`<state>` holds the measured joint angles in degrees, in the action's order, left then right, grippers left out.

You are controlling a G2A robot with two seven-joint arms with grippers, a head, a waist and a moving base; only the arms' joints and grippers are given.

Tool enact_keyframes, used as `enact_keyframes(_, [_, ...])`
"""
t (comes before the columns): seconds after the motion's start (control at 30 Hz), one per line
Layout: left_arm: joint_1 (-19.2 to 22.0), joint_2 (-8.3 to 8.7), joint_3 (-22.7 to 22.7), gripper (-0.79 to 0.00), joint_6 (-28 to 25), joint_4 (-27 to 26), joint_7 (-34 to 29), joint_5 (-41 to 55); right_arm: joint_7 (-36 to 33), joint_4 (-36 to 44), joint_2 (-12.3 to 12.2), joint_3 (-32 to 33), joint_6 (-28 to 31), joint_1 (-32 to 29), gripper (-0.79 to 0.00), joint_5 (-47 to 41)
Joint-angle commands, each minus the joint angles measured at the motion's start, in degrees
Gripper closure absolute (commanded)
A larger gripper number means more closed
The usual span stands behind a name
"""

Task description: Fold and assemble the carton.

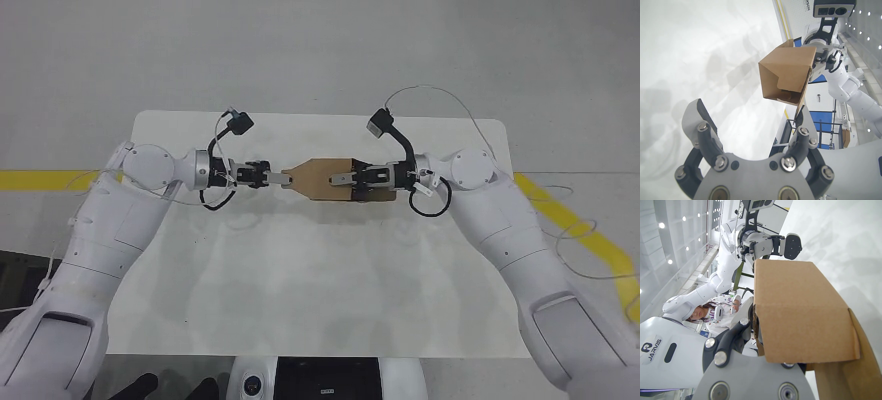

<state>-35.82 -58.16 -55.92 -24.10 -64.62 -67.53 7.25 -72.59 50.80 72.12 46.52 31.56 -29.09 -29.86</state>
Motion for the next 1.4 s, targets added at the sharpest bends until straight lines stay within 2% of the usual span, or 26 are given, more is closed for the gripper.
enact_keyframes(0.0, [0.14,-0.11,0.2,-0.785,0.18,0.53,-0.11,0.39,-0.04,0.17,0.08,0.12,0.08,-0.02,0.0,-0.22])
enact_keyframes(0.43, [1.57,-0.41,-0.23,-0.785,0.01,4.3,-0.9,3.21,0.27,2.24,0.45,0.58,0.4,-0.86,0.0,-3.0])
enact_keyframes(0.8, [0.48,-0.67,0.72,-0.785,-0.25,1.59,-2.05,3.92,0.68,3.43,0.72,0.01,0.82,-1.06,0.0,-5.56])
enact_keyframes(1.37, [-0.04,-1.06,0.63,-0.785,0.19,1.44,-4.57,9.82,0.66,4.32,1.37,-2.27,0.8,-0.35,0.0,-7.66])
